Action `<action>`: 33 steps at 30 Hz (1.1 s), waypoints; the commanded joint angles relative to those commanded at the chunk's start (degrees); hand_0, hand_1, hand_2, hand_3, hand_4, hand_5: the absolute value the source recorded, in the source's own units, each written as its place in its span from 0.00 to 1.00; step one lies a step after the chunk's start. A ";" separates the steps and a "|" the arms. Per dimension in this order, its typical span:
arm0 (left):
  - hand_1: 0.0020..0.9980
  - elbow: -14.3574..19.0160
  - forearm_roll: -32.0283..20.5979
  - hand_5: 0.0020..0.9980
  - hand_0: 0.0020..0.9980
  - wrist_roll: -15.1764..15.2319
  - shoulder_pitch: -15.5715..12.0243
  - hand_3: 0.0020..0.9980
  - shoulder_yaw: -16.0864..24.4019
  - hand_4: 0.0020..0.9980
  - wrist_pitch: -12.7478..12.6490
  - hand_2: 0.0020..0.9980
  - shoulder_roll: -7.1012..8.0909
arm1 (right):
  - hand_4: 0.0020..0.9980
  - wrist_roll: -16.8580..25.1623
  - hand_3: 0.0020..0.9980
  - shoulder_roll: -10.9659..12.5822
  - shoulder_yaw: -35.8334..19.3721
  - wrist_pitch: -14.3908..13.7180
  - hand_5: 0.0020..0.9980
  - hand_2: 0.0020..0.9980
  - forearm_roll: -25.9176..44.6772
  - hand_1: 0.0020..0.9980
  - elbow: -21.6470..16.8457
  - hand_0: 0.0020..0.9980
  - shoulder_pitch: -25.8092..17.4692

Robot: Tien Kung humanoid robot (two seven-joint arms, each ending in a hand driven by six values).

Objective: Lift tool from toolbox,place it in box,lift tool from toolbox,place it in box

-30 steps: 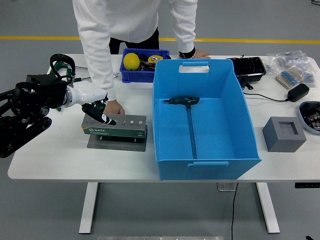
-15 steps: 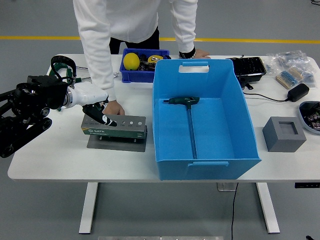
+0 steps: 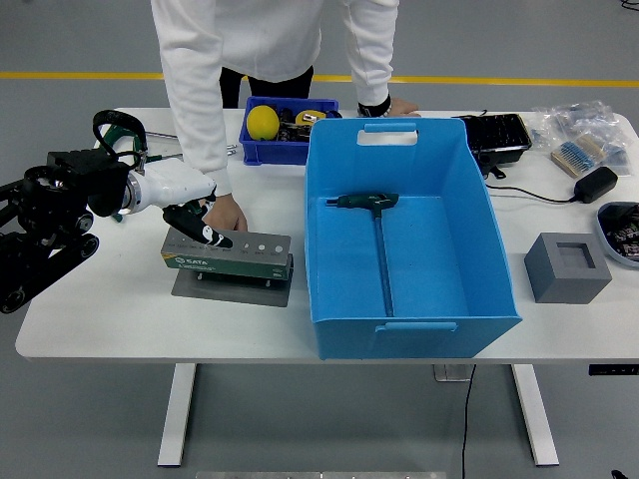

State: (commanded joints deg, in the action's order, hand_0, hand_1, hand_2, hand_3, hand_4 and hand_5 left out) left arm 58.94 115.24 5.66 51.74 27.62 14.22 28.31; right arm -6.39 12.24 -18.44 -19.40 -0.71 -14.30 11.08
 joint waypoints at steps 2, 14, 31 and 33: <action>0.01 -0.74 0.29 0.68 0.16 1.03 -0.11 0.07 -0.09 0.98 -1.51 0.06 -0.07 | 0.79 0.01 0.56 -0.02 0.00 -0.03 0.72 0.71 0.00 0.65 -0.01 0.68 -0.01; 0.00 1.52 -2.27 0.40 0.13 3.13 -1.07 0.05 4.88 0.79 -6.05 0.01 0.62 | 0.79 -0.15 0.56 -0.24 -0.37 -0.11 0.72 0.71 -0.51 0.65 0.00 0.68 -0.40; 0.00 7.66 -3.86 0.46 0.11 2.73 -1.33 0.04 10.91 0.73 -2.88 0.00 2.56 | 0.79 -0.04 0.56 -0.27 -0.17 -0.06 0.72 0.71 -0.10 0.66 0.03 0.68 -0.74; 0.00 8.93 -4.00 0.46 0.11 2.66 -1.17 0.04 11.76 0.73 -2.26 0.00 2.90 | 0.79 0.00 0.56 -0.23 -0.07 -0.05 0.72 0.71 0.06 0.66 0.04 0.68 -0.66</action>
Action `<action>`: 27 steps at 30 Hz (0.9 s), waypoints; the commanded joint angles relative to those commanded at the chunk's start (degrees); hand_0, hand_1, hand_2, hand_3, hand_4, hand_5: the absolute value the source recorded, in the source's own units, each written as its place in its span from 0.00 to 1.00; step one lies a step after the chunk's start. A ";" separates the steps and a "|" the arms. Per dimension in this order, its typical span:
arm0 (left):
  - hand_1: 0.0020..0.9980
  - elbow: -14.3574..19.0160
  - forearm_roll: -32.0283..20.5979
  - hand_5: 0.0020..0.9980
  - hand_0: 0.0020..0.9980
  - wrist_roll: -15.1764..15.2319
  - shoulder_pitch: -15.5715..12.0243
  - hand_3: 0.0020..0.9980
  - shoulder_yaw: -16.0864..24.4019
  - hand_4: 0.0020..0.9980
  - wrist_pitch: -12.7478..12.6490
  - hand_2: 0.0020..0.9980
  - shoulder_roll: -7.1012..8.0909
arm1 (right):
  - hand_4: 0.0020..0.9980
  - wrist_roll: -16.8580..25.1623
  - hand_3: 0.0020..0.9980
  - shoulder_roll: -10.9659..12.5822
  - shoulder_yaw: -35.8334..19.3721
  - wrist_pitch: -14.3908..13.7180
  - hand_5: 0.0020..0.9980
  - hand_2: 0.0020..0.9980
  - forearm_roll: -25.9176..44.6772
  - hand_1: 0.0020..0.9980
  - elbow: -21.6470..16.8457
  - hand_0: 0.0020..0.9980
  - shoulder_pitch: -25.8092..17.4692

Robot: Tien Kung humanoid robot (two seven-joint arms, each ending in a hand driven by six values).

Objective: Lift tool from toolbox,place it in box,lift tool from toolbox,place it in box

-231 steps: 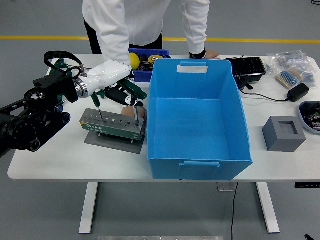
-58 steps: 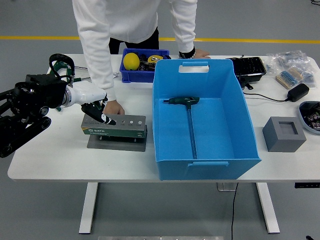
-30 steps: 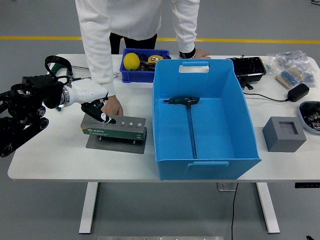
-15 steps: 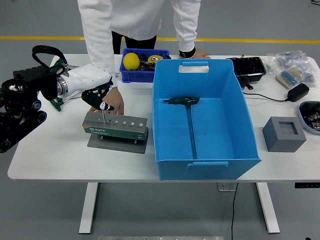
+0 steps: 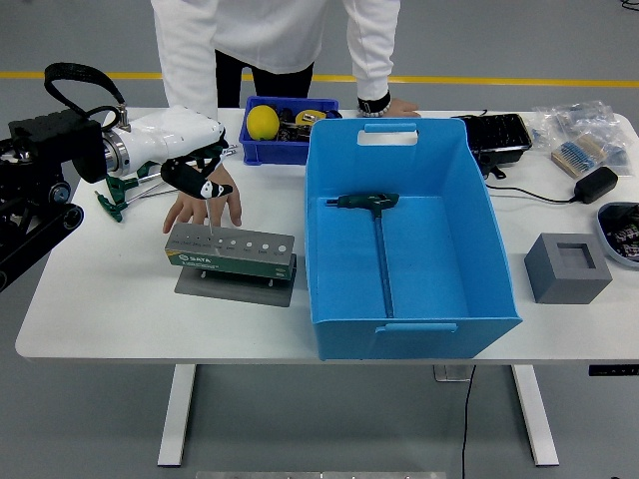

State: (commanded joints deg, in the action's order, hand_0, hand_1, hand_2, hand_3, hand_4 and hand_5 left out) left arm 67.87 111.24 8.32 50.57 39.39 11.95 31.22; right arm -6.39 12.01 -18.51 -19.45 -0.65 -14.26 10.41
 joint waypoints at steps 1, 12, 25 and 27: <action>0.00 0.61 -0.09 0.48 0.11 -0.01 0.10 0.05 0.39 0.72 0.26 0.00 0.19 | 0.79 0.02 0.56 0.01 0.04 0.00 0.72 0.71 0.08 0.65 0.00 0.68 0.02; 0.00 7.73 -1.15 0.50 0.10 -0.38 0.92 0.04 5.47 0.71 -0.11 0.00 1.04 | 0.79 0.09 0.56 0.15 0.19 0.06 0.72 0.71 0.24 0.65 0.04 0.68 0.27; 0.00 15.16 -4.67 0.54 0.07 2.60 1.09 0.04 5.52 0.70 -12.90 0.00 -6.73 | 0.79 -0.06 0.56 0.12 -0.16 0.03 0.72 0.71 -0.45 0.65 0.03 0.68 0.50; 0.00 15.19 -5.50 0.54 0.07 3.28 1.08 0.04 3.46 0.70 -14.83 0.00 -8.98 | 0.79 -0.07 0.56 0.11 -0.18 0.02 0.72 0.71 -0.48 0.65 0.01 0.68 0.54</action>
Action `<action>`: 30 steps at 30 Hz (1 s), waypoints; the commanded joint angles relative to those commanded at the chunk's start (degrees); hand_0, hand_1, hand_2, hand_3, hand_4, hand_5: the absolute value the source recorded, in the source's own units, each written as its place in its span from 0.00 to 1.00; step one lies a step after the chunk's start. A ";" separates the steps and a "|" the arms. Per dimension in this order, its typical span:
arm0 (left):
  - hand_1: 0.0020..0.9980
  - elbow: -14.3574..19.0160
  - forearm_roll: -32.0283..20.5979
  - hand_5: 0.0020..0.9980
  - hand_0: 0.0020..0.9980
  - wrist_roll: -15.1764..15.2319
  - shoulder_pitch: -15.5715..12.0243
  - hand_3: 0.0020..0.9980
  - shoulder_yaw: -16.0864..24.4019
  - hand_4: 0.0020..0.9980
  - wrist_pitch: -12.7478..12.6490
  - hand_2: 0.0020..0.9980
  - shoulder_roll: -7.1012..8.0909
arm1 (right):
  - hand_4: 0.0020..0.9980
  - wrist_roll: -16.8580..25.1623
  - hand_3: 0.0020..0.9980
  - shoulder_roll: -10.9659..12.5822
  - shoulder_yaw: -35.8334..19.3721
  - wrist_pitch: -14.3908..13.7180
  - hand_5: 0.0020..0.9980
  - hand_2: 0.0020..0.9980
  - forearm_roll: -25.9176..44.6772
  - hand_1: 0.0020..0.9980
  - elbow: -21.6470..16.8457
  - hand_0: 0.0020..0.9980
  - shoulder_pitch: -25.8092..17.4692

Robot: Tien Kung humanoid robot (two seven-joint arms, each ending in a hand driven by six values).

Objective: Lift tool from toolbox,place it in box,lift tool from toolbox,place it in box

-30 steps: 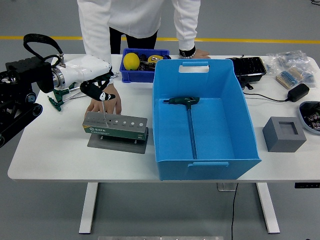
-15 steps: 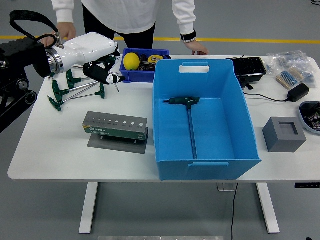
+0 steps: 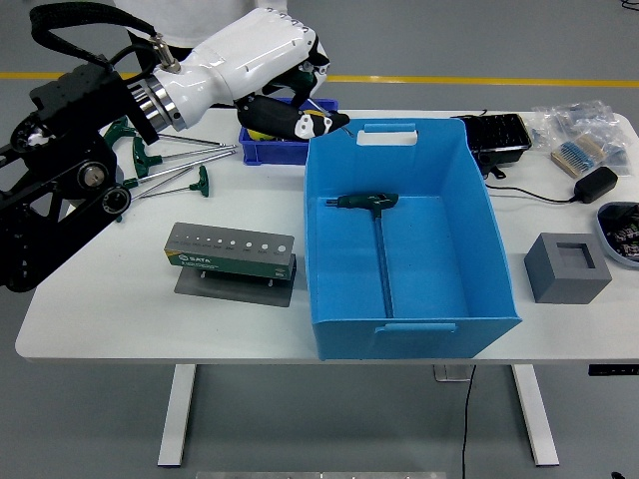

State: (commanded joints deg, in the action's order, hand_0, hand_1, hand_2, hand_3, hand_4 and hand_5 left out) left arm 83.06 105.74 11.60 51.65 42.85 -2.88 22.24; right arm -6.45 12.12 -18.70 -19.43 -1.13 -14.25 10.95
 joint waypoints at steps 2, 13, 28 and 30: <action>0.00 -0.90 -0.73 0.54 0.07 -0.08 0.18 0.04 -2.30 0.70 -0.92 0.00 -2.05 | 0.79 -0.04 0.56 0.01 -0.05 -0.01 0.72 0.71 -0.11 0.65 -0.03 0.68 0.09; 0.31 -9.60 -1.97 0.58 0.25 0.42 0.92 0.55 -13.18 0.87 2.90 0.43 -10.22 | 0.79 0.18 0.56 0.42 0.39 0.04 0.72 0.71 0.29 0.65 -0.21 0.68 0.97; 0.78 -11.81 0.33 0.53 0.67 0.82 -0.05 0.99 -13.91 0.86 3.65 1.00 -10.35 | 0.79 -0.09 0.56 0.54 -0.18 0.02 0.72 0.71 -0.69 0.65 -0.18 0.68 0.74; 0.78 -12.33 0.63 0.53 0.67 0.37 -0.29 0.99 -13.29 0.86 3.48 1.00 -10.28 | 0.79 -0.10 0.56 0.50 -0.24 -0.01 0.72 0.71 -0.75 0.65 -0.17 0.68 0.70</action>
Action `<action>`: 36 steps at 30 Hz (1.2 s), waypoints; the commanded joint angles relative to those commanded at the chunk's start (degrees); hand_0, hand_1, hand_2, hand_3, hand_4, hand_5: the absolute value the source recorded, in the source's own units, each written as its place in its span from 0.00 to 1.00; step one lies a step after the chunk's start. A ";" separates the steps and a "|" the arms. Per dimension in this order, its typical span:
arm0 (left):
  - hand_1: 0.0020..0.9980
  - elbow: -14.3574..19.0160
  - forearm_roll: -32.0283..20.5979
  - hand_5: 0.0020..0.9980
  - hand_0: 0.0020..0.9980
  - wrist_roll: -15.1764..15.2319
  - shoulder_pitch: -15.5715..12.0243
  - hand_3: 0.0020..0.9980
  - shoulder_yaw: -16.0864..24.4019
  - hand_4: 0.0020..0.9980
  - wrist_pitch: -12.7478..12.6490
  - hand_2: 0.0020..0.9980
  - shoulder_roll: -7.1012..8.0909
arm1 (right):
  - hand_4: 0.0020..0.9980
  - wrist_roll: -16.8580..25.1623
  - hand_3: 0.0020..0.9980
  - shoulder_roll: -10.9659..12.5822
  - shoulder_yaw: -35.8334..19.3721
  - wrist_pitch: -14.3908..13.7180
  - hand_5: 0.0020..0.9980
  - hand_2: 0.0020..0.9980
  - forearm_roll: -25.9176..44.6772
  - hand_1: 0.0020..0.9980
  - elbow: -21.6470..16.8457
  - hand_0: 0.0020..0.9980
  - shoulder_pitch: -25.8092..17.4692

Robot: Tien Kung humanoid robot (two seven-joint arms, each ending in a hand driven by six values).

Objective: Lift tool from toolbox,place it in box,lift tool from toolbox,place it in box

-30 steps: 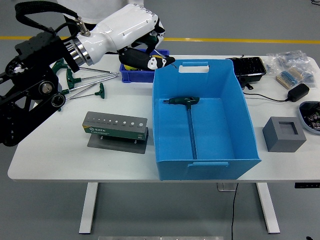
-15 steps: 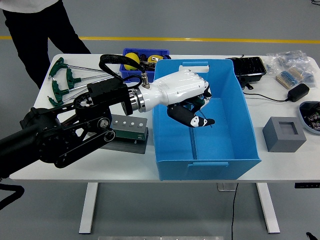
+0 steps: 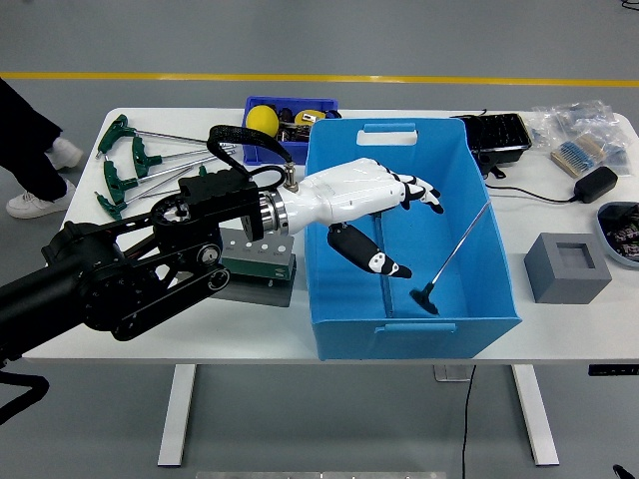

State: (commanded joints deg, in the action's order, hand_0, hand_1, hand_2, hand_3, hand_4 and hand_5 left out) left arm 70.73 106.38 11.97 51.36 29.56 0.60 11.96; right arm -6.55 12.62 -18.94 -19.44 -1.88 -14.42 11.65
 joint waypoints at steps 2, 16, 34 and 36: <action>0.78 -0.56 0.40 0.53 0.67 -0.59 -0.36 0.99 0.88 0.86 0.07 1.00 0.11 | 0.79 0.00 0.56 -0.05 -0.05 -0.04 0.72 0.71 -0.05 0.65 0.00 0.68 -0.04; 0.78 5.09 -10.79 0.55 0.72 -1.77 -16.80 0.85 24.09 0.86 -5.97 1.00 0.59 | 0.79 0.78 0.56 -0.09 0.89 0.03 0.72 0.71 1.71 0.65 0.05 0.68 0.04; 0.69 14.59 -49.79 0.62 0.62 5.25 -50.02 0.73 61.19 0.86 -10.67 0.91 -6.52 | 0.79 1.55 0.55 0.05 2.44 0.45 0.72 0.71 3.54 0.65 0.12 0.68 0.47; 0.69 13.88 -52.46 0.62 0.62 5.14 -50.17 0.73 62.66 0.86 -10.49 0.91 -6.81 | 0.79 1.39 0.55 -0.04 2.38 0.50 0.72 0.71 3.24 0.65 0.12 0.68 0.37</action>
State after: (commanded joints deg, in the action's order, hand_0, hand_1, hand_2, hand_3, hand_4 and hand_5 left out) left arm 84.62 53.91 17.11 1.19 92.23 -9.89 5.15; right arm -5.16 12.58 -16.56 -18.94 1.36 -14.30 12.02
